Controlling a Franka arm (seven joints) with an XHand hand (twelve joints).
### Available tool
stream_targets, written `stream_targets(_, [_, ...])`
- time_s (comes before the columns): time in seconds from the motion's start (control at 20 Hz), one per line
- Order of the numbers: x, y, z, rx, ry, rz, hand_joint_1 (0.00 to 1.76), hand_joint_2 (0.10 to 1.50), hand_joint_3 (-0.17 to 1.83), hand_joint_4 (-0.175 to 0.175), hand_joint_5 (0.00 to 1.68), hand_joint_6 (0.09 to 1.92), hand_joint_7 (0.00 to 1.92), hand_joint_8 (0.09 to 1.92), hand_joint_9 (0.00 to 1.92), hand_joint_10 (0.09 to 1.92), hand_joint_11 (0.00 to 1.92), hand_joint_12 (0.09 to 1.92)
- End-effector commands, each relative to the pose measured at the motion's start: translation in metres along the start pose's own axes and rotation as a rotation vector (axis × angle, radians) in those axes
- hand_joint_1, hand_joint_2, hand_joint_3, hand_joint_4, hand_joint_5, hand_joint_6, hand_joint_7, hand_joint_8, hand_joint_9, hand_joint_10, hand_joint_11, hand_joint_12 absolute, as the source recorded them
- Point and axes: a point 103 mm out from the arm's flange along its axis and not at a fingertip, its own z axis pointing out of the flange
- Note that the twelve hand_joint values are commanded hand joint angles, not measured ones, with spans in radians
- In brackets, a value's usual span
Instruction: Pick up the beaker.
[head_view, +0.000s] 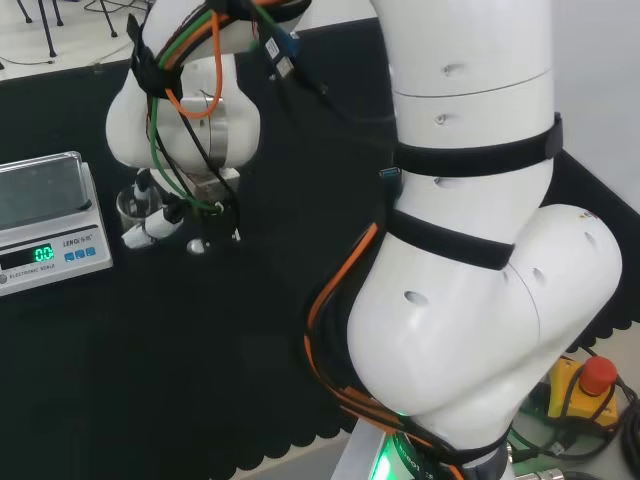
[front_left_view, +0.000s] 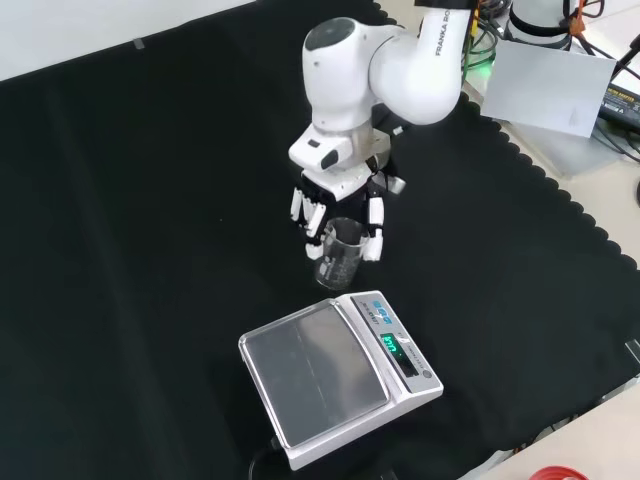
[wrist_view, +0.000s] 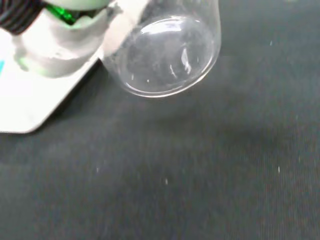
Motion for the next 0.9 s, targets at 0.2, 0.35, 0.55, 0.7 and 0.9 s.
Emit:
stream_targets(0.2, [0.0, 0.0, -0.029, -0.094, 0.022, -0.012, 1.13, 0.67, 0.6, 0.175, 1.3, 0.6, 1.51, 0.58, 1.51, 0.44, 1.16, 1.02])
stream_targets(0.35, [0.007, 0.003, -0.041, -0.119, 0.019, -0.03, 1.13, 0.67, 0.61, 0.175, 1.3, 0.6, 1.51, 0.58, 1.51, 0.44, 1.16, 1.02])
stream_targets(0.55, [0.03, 0.016, -0.059, -0.154, 0.011, -0.074, 1.13, 0.66, 0.61, 0.175, 1.3, 0.6, 1.51, 0.58, 1.51, 0.44, 1.16, 1.02])
stream_targets(0.7, [0.047, 0.027, -0.068, -0.174, 0.011, -0.108, 1.13, 0.66, 0.61, 0.175, 1.3, 0.6, 1.52, 0.58, 1.51, 0.43, 1.16, 1.02])
stream_targets(0.9, [0.072, 0.049, -0.083, -0.183, 0.011, -0.171, 1.13, 0.66, 0.62, 0.175, 1.3, 0.6, 1.52, 0.58, 1.52, 0.43, 1.16, 1.02])
